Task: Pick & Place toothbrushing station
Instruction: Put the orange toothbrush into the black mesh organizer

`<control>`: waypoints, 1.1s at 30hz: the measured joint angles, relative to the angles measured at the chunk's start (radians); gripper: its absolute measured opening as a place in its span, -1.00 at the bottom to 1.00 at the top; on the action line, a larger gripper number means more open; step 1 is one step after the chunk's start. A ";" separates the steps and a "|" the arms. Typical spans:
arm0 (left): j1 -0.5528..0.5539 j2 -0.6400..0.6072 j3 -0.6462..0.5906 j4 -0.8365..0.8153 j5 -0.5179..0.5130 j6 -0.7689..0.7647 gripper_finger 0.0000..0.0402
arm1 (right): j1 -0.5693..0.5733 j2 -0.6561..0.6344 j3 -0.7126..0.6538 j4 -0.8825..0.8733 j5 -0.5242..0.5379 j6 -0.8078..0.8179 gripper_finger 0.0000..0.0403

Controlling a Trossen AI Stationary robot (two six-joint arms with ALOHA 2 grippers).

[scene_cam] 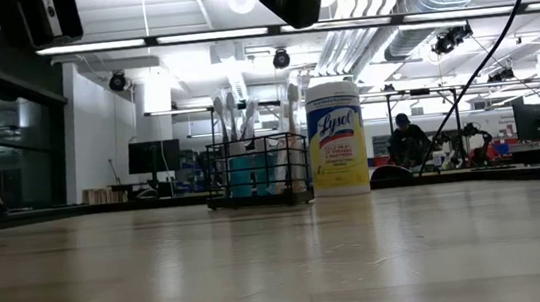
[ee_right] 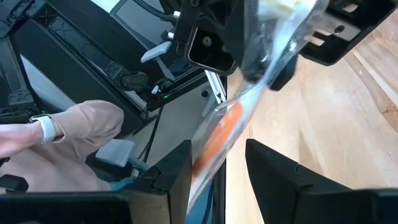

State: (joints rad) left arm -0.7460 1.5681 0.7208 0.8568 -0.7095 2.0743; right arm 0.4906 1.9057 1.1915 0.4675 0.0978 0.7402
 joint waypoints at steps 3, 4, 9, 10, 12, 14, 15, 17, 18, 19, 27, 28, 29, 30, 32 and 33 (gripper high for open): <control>0.010 0.000 0.000 0.002 0.000 0.000 -0.98 | 0.000 0.000 0.000 -0.001 -0.003 0.009 -0.30; 0.012 0.000 0.000 0.002 0.000 -0.001 -0.98 | 0.000 0.000 0.000 -0.002 -0.007 0.014 -0.30; 0.013 0.000 0.000 0.004 -0.002 0.011 -0.98 | 0.000 0.001 0.000 -0.002 -0.035 0.017 -0.44; 0.013 0.000 0.000 0.004 -0.002 0.017 -0.98 | 0.000 0.001 0.000 -0.002 -0.043 0.016 -0.49; 0.013 0.000 0.000 0.003 -0.002 0.019 -0.98 | 0.000 0.001 0.000 0.004 -0.056 0.016 -0.59; 0.013 0.000 0.000 0.004 0.000 0.021 -0.98 | 0.000 0.002 0.000 0.011 -0.060 0.019 -0.69; 0.010 0.000 0.000 0.005 0.000 0.023 -0.98 | 0.000 0.002 -0.001 0.013 -0.067 0.021 -0.73; 0.006 -0.001 0.000 0.005 0.000 0.027 -0.98 | -0.001 0.003 -0.001 0.013 -0.074 0.027 -0.81; 0.003 -0.001 0.001 0.004 0.000 0.027 -0.98 | -0.001 0.004 -0.002 0.013 -0.074 0.028 -0.84; 0.002 -0.001 0.001 0.005 0.000 0.028 -0.98 | -0.001 0.004 -0.002 0.013 -0.074 0.029 -0.86; 0.001 -0.001 0.001 0.001 0.000 0.025 -0.94 | -0.001 0.004 -0.002 0.012 -0.077 0.033 -0.88; 0.001 -0.001 0.001 0.001 0.000 0.024 -0.94 | -0.001 0.004 -0.002 0.012 -0.076 0.034 -0.88; 0.001 -0.001 0.001 0.001 0.000 0.024 -0.94 | -0.001 0.004 -0.002 0.012 -0.076 0.038 -0.88; 0.001 -0.001 0.001 0.001 0.000 0.024 -0.94 | -0.001 0.004 -0.002 0.013 -0.076 0.044 -0.89; 0.001 -0.001 0.001 0.001 0.010 0.017 -0.93 | -0.003 0.004 -0.002 0.016 -0.077 0.052 -0.89; 0.002 -0.001 0.001 0.000 0.018 0.006 -0.93 | -0.003 0.004 -0.002 0.018 -0.077 0.055 -0.89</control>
State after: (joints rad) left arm -0.7444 1.5669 0.7216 0.8571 -0.6917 2.0800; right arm 0.4881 1.9095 1.1900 0.4851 0.0204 0.7954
